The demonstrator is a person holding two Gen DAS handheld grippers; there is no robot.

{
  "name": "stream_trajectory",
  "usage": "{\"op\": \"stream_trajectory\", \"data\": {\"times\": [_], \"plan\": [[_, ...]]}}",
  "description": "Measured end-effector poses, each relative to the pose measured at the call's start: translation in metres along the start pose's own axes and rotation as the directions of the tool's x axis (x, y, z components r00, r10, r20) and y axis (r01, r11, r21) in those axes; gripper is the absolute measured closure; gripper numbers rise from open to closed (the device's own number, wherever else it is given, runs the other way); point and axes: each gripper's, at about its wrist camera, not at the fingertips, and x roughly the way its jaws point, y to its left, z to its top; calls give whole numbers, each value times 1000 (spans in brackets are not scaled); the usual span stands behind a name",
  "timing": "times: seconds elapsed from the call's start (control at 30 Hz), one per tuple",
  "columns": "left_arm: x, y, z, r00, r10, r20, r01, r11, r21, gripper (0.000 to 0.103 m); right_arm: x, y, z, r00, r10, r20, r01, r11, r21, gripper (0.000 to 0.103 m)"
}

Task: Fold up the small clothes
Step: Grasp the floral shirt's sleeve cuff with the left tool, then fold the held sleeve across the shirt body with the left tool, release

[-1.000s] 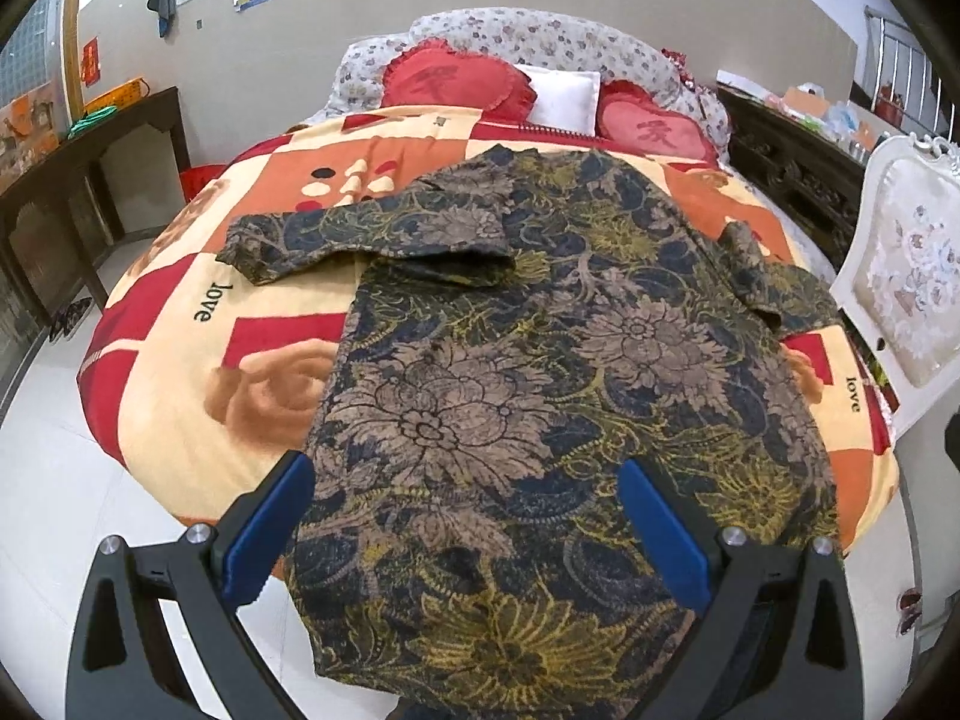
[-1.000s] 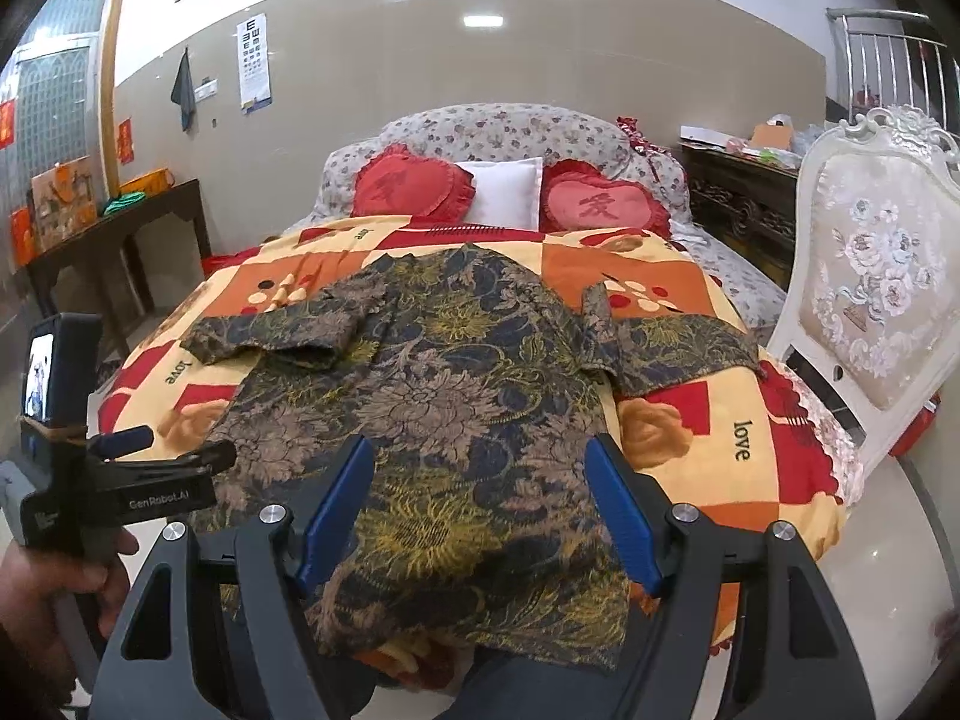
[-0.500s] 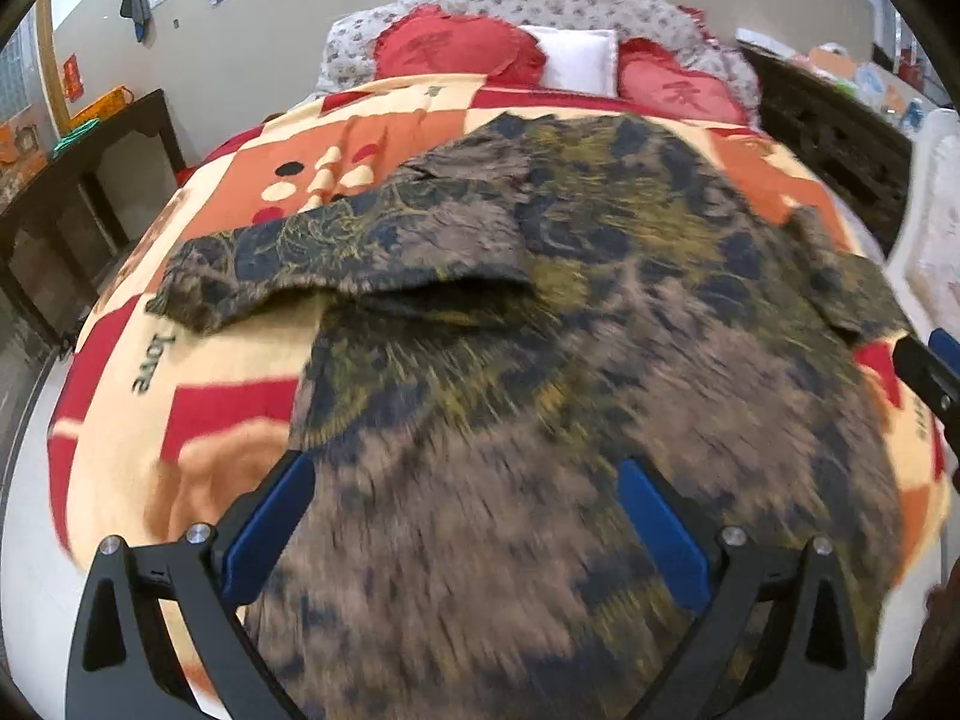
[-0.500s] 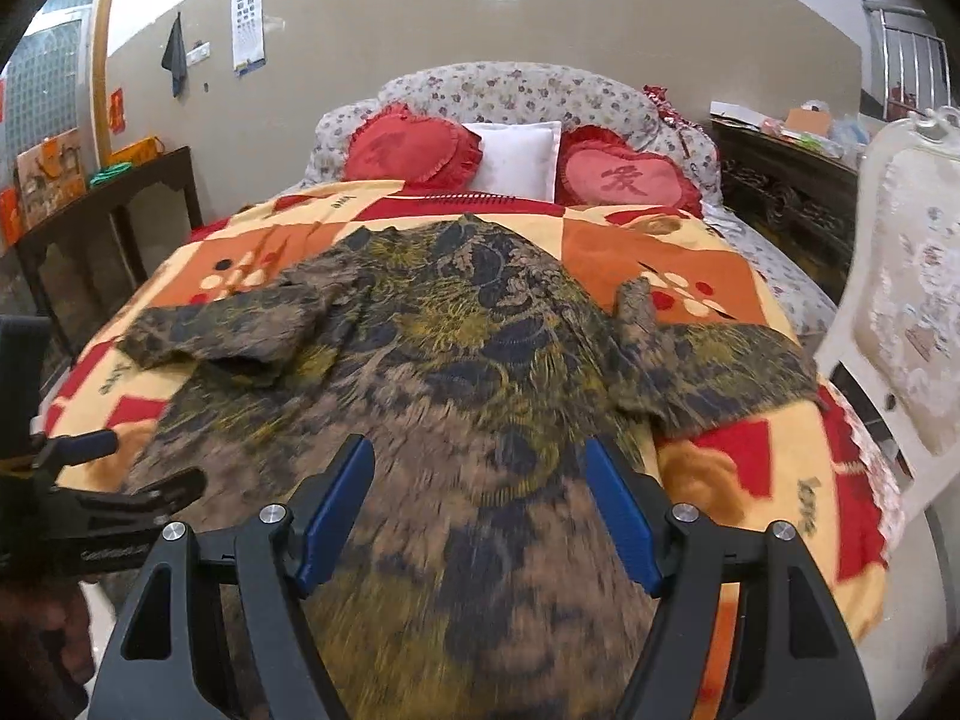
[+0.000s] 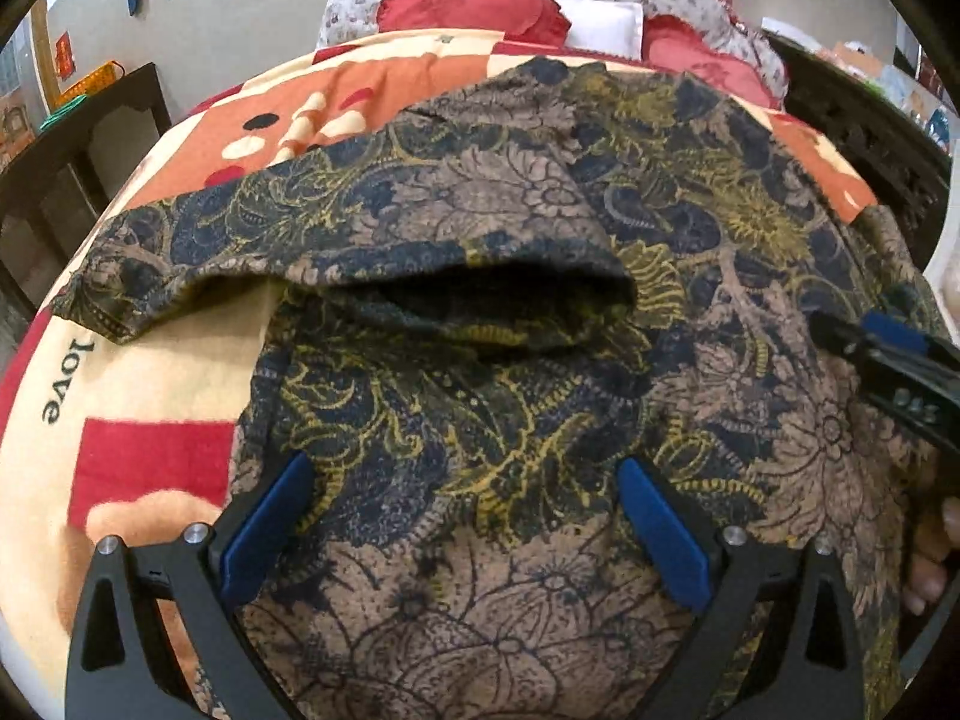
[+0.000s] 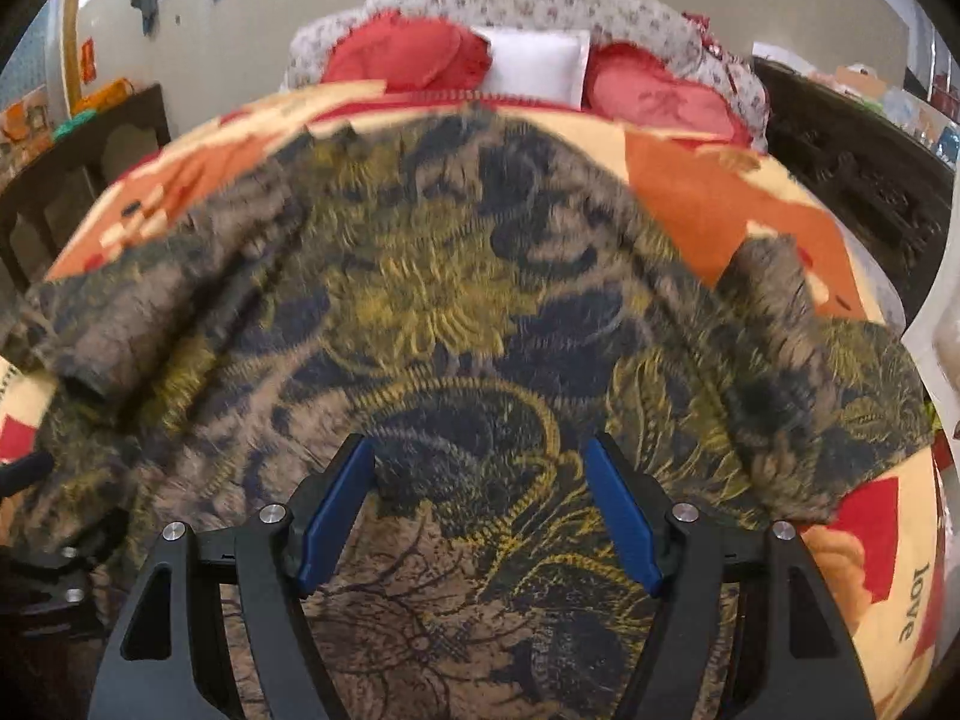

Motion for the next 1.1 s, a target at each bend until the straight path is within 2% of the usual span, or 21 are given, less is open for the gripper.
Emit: {"op": "stream_trajectory", "data": {"times": [0.07, 0.13, 0.2, 0.3, 0.4, 0.47, 0.53, 0.57, 0.63, 0.67, 0.7, 0.83, 0.87, 0.9, 0.93, 0.97, 1.0, 1.03, 1.1], "plan": [[-4, 3, 2, 1000, -27, -6, 27, 1000, -5, 0, 7, -2, -1, 1000, 14, -12, -13, 1000, 15, 26], [-13, 13, 8, 995, -95, -15, 94, 995, -24, 0, 8, -2, -1, 1000, 9, -5, -9, 1000, 29, 25], [-27, 35, 17, 990, -140, 2, 140, 986, -86, 0, 7, 2, -2, 1000, -16, 5, 16, 1000, 13, 25], [-47, 91, 28, 977, -202, 66, 212, 950, -230, 0, 7, 3, -3, 1000, -21, 7, 21, 1000, 10, 25], [-51, 158, 33, 974, -195, 112, 224, 893, -390, 0, 7, 0, -5, 1000, -3, 5, 3, 1000, 25, 25], [-42, 205, 36, 976, -186, 110, 216, 826, -521, 2, 8, -1, -3, 1000, -1, 6, 1, 1000, 29, 25], [-30, 236, 39, 966, -227, 123, 254, 758, -600, 8, 9, 0, -3, 1000, -9, 8, 8, 1000, 28, 25], [-20, 246, 42, 962, -255, 102, 261, 732, -629, 11, 10, 1, -2, 1000, -13, 9, 13, 1000, 26, 25], [0, 250, 48, 945, -324, 52, 280, 713, -643, 17, 11, 2, -1, 1000, -17, 12, 17, 1000, 25, 25], [7, 249, 51, 938, -345, 39, 289, 713, -639, 17, 11, 2, -1, 1000, -15, 12, 15, 1000, 27, 25], [10, 247, 53, 939, -342, 30, 282, 719, -635, 17, 12, 2, -1, 1000, -14, 12, 14, 1000, 27, 25], [25, 242, 70, 954, -298, 38, 259, 752, -606, 18, 12, 2, 0, 1000, -10, 12, 9, 999, 31, 25], [27, 242, 74, 959, -280, 37, 246, 764, -596, 20, 12, 1, 0, 1000, -9, 13, 9, 999, 31, 25], [28, 242, 79, 966, -257, 27, 223, 776, -590, 36, 12, 1, 0, 1000, -9, 13, 9, 999, 32, 25], [30, 242, 84, 973, -229, 11, 193, 791, -581, 64, 12, 1, 0, 1000, -9, 12, 9, 999, 32, 25], [34, 239, 89, 979, -202, -23, 155, 814, -559, 84, 12, 1, -1, 1000, -9, 12, 9, 999, 32, 25], [36, 238, 90, 981, -186, -60, 123, 829, -545, 98, 12, 1, -1, 1000, -9, 12, 9, 999, 32, 24], [34, 235, 91, 984, -162, -79, 95, 839, -535, 98, 12, 1, -1, 1000, -8, 12, 8, 999, 33, 24], [20, 232, 100, 990, -123, -63, 76, 863, -500, 98, 13, 1, 0, 1000, -8, 11, 8, 999, 34, 25]]}}
